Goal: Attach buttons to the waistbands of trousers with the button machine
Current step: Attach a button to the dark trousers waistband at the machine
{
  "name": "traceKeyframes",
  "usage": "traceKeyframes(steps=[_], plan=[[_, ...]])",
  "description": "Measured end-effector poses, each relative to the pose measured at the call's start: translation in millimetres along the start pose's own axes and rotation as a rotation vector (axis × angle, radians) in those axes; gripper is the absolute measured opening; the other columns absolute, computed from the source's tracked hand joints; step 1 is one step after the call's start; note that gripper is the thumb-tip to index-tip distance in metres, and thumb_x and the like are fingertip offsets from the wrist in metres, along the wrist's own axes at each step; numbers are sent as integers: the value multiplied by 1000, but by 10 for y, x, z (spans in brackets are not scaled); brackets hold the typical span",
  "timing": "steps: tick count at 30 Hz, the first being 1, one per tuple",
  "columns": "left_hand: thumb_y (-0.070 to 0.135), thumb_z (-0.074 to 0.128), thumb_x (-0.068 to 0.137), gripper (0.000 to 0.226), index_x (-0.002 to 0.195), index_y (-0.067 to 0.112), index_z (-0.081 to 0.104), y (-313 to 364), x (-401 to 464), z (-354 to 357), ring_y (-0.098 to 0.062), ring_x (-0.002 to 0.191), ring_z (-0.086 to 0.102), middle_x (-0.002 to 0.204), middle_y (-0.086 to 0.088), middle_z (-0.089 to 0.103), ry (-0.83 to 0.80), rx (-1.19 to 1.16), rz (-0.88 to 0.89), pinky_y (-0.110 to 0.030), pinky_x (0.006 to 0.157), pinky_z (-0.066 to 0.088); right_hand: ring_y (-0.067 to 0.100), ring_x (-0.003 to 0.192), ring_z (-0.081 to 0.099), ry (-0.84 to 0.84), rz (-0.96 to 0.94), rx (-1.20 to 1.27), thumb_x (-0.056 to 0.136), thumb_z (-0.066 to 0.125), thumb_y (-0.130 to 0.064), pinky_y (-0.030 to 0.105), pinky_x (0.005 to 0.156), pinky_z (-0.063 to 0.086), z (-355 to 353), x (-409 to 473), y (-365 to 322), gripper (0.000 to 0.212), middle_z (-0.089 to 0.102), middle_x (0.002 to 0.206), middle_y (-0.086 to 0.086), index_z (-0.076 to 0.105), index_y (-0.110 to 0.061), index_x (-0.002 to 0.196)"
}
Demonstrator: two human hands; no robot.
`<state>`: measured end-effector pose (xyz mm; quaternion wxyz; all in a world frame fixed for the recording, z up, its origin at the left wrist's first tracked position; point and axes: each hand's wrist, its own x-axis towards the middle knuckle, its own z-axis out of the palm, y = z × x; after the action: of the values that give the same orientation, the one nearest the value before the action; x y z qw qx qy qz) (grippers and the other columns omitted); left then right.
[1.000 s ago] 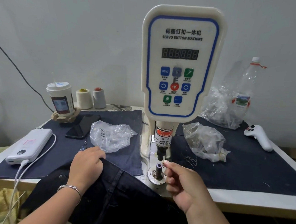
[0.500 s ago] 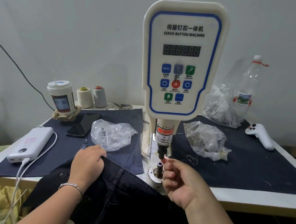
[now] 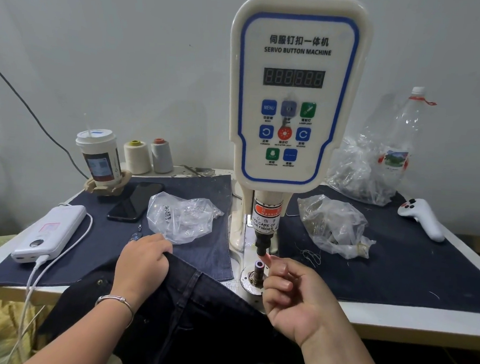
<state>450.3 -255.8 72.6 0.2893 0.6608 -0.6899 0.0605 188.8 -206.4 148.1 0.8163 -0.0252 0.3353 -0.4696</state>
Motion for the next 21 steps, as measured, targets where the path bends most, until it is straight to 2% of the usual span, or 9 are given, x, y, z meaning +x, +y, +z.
traceKeyframes(steps=[4, 8, 11, 14, 15, 18, 19, 21], plan=[[4, 34, 56, 18, 52, 18, 43, 1, 0, 2, -30, 61, 51, 59, -2, 54, 1, 11, 0, -33, 58, 26, 7, 25, 29, 0, -14, 10, 73, 54, 0, 11, 30, 16, 5, -18, 29, 4, 36, 42, -4, 55, 0, 77], [3, 35, 56, 17, 51, 9, 50, 21, 3, -5, -30, 59, 50, 57, -4, 53, -11, 34, -21, -32, 58, 25, 7, 29, 29, -38, -69, 57, 74, 55, -6, 14, 33, 16, -48, -67, 70, 23, 36, 46, -3, 59, 4, 94], [4, 36, 57, 18, 53, 8, 54, 34, -2, -25, -32, 61, 53, 59, -5, 55, -48, 39, -43, -32, 59, 28, 8, 30, 30, 13, -224, -22, 72, 59, -11, 16, 32, 18, -94, -116, 197, 31, 42, 47, 1, 65, 5, 99], [6, 36, 58, 19, 54, 9, 55, 63, -6, -71, -32, 65, 54, 62, -5, 57, -78, 19, -69, -34, 61, 32, 12, 30, 35, 116, -539, -382, 80, 63, -7, 15, 30, 23, -62, -76, 516, 10, 51, 46, 10, 73, -7, 84], [5, 37, 58, 19, 54, 9, 55, 70, -15, -82, -32, 64, 55, 61, -6, 57, -79, 1, -71, -35, 61, 34, 12, 33, 38, 98, -614, -522, 84, 63, -4, 17, 31, 28, 3, -25, 631, 13, 54, 48, 12, 74, -10, 79], [8, 37, 63, 23, 59, 9, 60, 78, -13, -112, -33, 71, 58, 69, -8, 62, -106, 1, -77, -38, 67, 39, 4, 48, 54, 3, -784, -998, 84, 69, -8, 16, 48, 43, 332, 308, 816, 14, 67, 62, 1, 73, -20, 78], [10, 36, 65, 26, 63, 10, 62, 76, -7, -115, -33, 75, 58, 74, -8, 64, -114, 23, -79, -38, 70, 39, 2, 56, 58, -6, -852, -1154, 83, 69, -11, 16, 55, 46, 478, 467, 812, 13, 69, 66, -5, 72, -23, 78], [12, 36, 67, 29, 67, 10, 64, 69, -10, -126, -33, 80, 59, 79, -8, 65, -110, 47, -77, -36, 69, 34, 3, 68, 59, 28, -953, -1411, 84, 64, -12, 23, 64, 49, 787, 849, 741, 16, 65, 73, -10, 70, -26, 78]])
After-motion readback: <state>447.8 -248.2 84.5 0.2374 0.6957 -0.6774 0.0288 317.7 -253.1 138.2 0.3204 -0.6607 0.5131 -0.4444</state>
